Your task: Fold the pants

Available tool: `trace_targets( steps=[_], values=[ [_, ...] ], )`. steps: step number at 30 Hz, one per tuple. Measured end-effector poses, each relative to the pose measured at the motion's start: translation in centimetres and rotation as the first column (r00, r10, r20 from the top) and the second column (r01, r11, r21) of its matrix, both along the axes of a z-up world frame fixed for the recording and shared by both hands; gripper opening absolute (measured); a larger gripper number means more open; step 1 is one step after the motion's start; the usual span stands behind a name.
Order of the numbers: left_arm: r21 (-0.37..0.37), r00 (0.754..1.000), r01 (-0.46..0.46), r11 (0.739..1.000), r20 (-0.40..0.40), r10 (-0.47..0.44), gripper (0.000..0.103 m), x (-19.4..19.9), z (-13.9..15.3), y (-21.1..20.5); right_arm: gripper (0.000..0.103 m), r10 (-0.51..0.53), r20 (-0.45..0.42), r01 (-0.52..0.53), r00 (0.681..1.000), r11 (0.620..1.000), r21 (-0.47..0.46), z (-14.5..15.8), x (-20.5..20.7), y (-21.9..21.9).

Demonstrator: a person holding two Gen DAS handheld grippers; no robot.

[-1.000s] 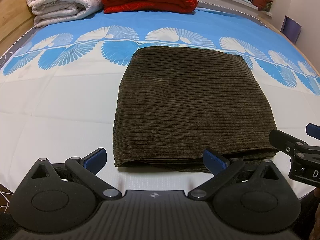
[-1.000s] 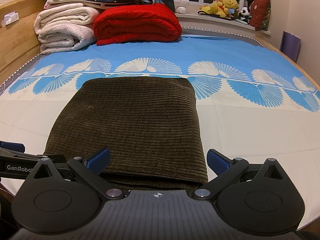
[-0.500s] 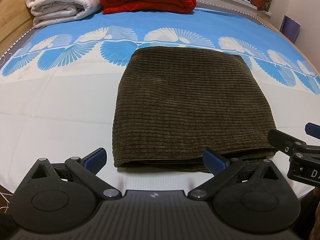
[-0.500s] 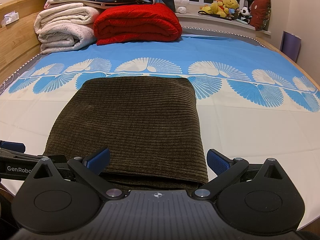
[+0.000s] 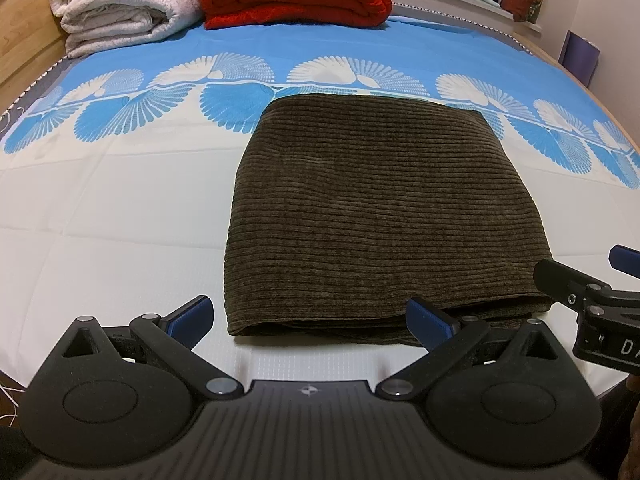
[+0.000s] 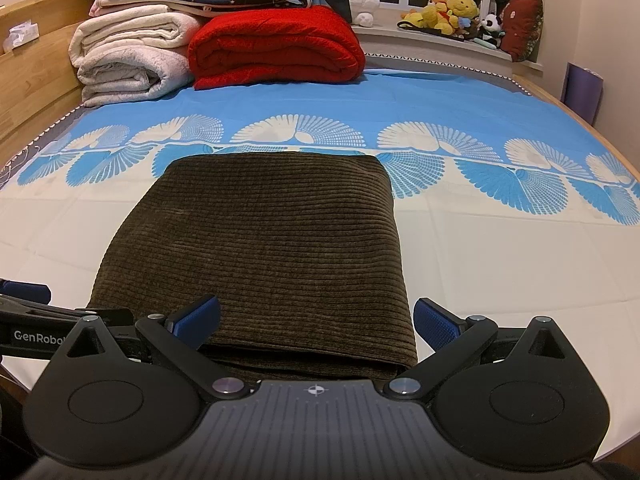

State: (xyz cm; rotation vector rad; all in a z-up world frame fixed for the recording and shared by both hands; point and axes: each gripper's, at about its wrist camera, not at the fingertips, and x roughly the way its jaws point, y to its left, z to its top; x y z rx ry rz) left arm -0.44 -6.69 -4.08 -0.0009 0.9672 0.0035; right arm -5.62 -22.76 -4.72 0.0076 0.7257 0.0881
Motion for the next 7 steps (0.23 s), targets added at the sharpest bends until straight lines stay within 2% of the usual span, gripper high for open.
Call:
trace_targets(
  steps=[7],
  values=[
    [0.004, 1.000, 0.001, 1.000, 0.001, -0.001, 0.102, -0.06, -0.07, 0.11, 0.102, 0.005, -0.002, -0.005, 1.000, 1.000, 0.001, -0.10, -0.06, -0.21]
  ],
)
